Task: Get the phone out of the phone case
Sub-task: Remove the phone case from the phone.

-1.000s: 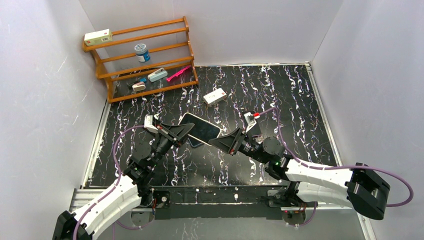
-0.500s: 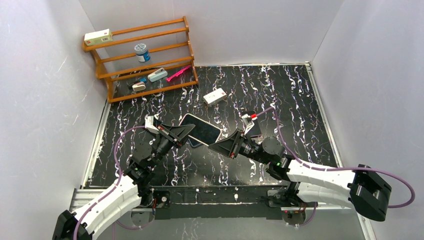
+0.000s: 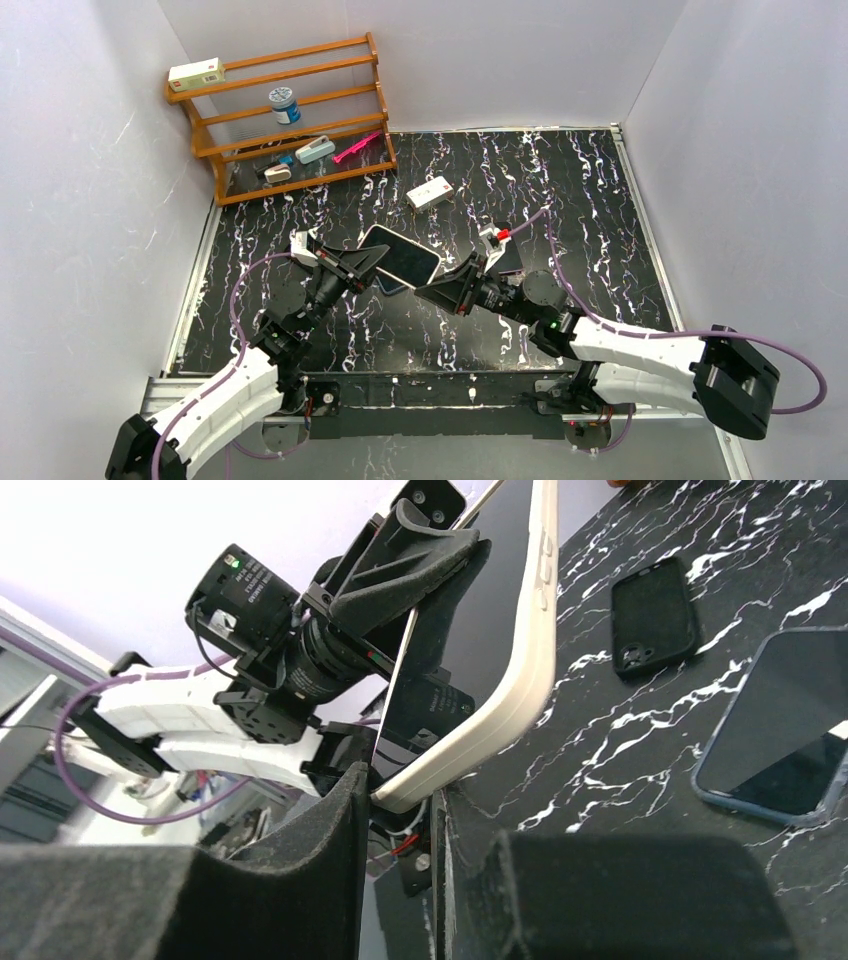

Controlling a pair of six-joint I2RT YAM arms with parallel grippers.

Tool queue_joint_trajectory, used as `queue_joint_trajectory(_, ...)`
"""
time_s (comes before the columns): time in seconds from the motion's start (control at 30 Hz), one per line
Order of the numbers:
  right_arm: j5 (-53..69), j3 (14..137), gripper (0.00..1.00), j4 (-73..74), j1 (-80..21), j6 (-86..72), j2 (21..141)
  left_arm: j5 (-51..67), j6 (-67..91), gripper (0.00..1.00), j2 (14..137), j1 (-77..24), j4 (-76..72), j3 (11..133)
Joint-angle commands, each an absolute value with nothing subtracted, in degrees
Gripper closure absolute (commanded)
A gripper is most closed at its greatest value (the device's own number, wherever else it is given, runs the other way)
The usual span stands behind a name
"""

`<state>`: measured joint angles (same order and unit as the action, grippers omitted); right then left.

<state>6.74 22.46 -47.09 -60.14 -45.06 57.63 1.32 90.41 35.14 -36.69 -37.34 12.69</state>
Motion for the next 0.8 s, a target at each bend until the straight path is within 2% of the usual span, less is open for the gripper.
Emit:
queue_joint_trajectory(0.0,10.11,24.7,0.99,-48.42,-59.65,-32.4,61.09,5.03,93.01,1.0,35.52,-37.27,-39.62,13.0)
queue_joint_trajectory(0.37,24.56,24.41,0.99,-59.17,-49.98,-31.97,69.8,8.96,95.16,1.0,34.25,-37.27,-42.8,14.83)
queue_joint_trajectory(0.77,35.68,25.29,0.99,-76.43,-43.65,-44.98,80.22,11.83,95.4,1.0,34.31,-37.35,-48.48,16.3)
